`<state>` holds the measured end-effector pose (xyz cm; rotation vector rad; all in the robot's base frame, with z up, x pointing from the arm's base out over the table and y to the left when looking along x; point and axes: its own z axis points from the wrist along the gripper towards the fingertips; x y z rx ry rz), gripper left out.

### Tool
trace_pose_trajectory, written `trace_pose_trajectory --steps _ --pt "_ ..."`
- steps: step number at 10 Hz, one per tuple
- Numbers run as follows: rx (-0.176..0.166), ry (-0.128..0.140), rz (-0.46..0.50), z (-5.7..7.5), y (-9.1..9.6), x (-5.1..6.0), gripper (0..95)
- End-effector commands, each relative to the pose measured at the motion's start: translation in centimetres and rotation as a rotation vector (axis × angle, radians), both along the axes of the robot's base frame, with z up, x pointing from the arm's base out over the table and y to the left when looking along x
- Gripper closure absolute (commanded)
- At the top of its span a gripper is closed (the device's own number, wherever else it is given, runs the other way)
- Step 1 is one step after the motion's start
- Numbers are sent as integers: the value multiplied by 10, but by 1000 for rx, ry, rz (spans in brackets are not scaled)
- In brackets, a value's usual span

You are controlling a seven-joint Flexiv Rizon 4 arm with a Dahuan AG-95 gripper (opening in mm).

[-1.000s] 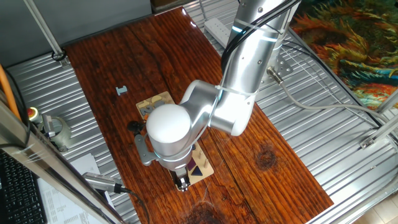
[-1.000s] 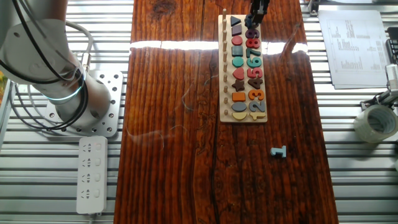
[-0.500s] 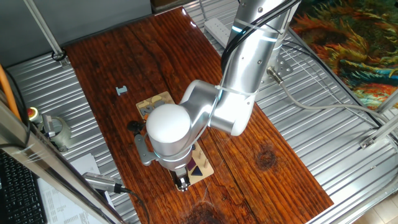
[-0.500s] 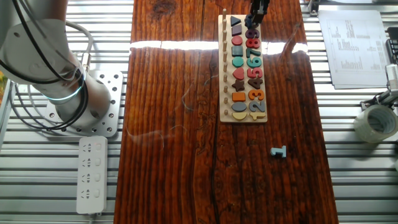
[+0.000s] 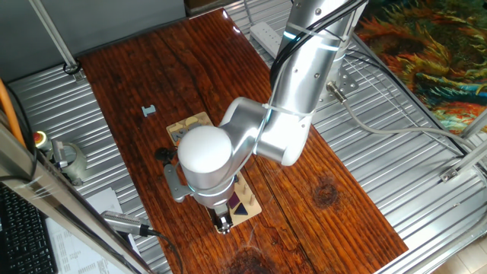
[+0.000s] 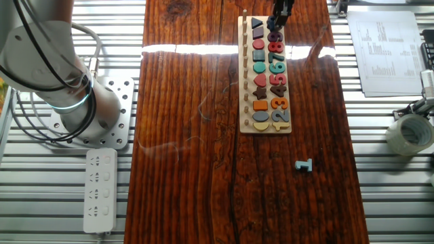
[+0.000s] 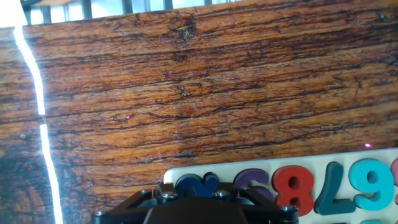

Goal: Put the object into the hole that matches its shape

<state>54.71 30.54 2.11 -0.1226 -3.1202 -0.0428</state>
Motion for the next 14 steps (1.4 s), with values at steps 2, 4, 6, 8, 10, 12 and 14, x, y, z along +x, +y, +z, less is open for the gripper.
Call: trace_pose_trajectory --steps 2,4,6,8,10,12,14 --pt "-4 3 -10 1 0 0 570" --pt "-2 9 -9 9 -1 2 380" --pt "0 13 -7 14 -1 2 380" --pt "0 19 -5 14 -1 2 570" --pt "-1 24 -21 14 -2 -5 950" --pt "1 22 -18 13 -3 -15 950" --pt "0 21 -21 13 -1 -22 950"
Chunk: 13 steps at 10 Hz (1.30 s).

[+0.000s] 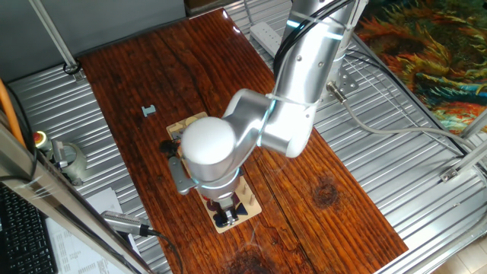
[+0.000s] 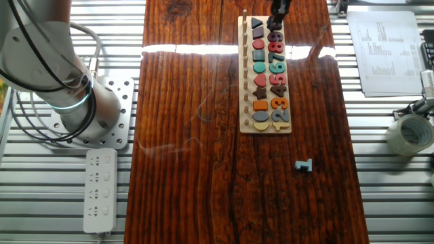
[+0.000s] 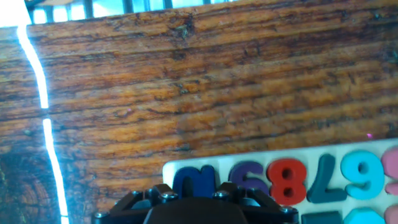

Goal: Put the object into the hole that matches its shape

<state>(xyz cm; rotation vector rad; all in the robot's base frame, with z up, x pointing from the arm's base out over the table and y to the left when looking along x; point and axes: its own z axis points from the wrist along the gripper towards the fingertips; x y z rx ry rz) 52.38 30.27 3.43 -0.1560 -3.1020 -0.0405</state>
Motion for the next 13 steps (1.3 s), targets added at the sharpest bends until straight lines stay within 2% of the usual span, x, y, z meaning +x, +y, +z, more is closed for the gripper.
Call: trace_pose_trajectory --steps 1,4,6,9,13 --pt "1 5 0 -1 1 0 950" --pt "-1 6 -2 -1 2 0 950" --pt "-1 21 -6 -2 2 -4 950" --pt "-4 20 -7 -3 1 -6 950" --pt "-11 16 -5 0 0 3 950"
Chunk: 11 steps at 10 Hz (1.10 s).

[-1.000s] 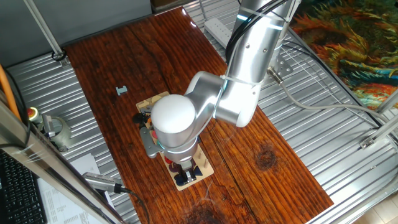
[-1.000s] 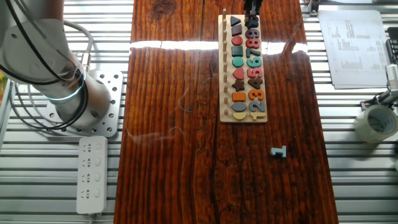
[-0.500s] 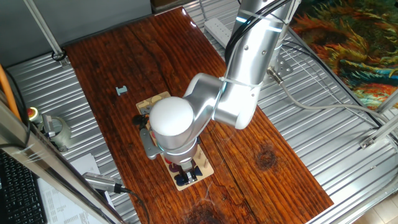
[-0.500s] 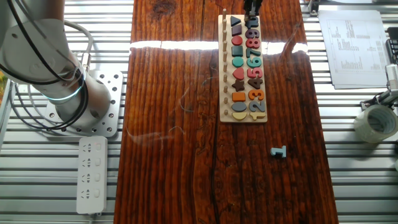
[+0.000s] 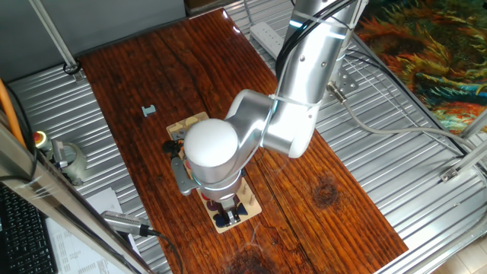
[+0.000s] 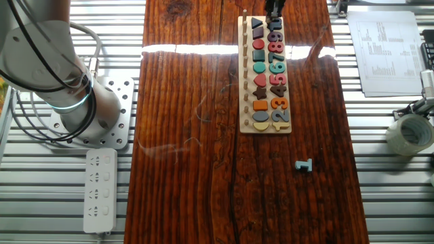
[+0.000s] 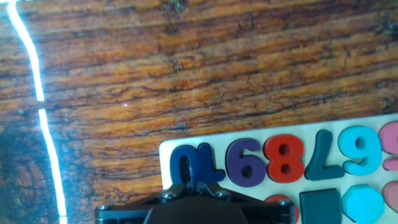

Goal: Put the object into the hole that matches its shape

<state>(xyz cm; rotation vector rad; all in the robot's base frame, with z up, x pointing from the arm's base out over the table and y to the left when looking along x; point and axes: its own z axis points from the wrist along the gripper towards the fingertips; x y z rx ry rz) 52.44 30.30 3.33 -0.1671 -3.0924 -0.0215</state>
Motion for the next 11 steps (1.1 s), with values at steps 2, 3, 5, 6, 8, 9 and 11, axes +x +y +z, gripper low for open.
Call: trace_pose_trajectory --steps 2,3,5,6,8,9,11 --pt "4 11 1 12 -9 9 950" --pt "6 9 12 22 -21 13 950" --pt "11 8 39 42 -49 21 950" --pt "10 8 55 53 -67 24 950" --pt "9 14 72 71 -98 24 950" --pt "-3 14 76 80 -113 22 950" --pt "-6 16 96 93 -139 19 950"
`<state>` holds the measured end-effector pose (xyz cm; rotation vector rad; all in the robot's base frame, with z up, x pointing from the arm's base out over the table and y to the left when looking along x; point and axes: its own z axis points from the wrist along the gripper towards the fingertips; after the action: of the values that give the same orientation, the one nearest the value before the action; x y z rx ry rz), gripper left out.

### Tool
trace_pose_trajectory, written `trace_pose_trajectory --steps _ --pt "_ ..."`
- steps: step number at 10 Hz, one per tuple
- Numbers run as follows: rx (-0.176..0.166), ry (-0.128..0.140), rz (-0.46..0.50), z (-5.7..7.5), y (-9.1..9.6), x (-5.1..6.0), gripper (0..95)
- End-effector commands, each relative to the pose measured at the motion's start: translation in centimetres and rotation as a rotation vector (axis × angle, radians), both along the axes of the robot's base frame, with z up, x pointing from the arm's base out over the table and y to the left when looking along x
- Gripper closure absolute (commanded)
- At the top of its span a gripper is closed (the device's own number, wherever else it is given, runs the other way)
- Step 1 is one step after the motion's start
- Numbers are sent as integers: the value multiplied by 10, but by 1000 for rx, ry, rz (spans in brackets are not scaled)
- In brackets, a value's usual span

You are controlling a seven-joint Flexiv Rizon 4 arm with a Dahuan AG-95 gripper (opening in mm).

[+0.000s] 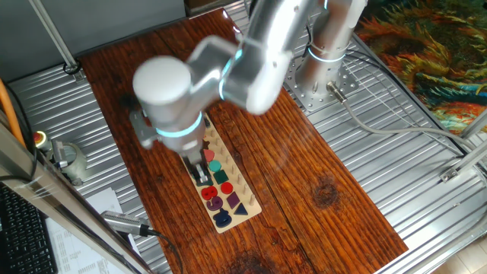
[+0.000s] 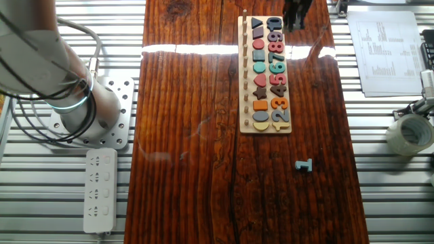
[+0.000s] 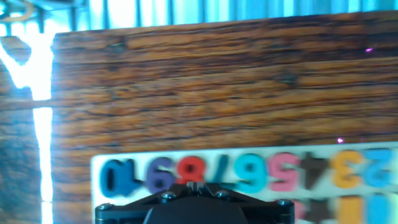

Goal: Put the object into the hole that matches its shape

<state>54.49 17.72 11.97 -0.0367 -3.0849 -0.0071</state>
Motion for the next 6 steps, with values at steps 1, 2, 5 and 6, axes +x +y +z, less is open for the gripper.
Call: trace_pose_trajectory --steps 1,2,5,6 --pt "-1 10 5 10 -21 -3 950" --pt "4 4 16 15 -39 -7 950" --pt "5 -2 6 27 -61 -15 950" --pt "10 -7 14 27 -65 -17 950"
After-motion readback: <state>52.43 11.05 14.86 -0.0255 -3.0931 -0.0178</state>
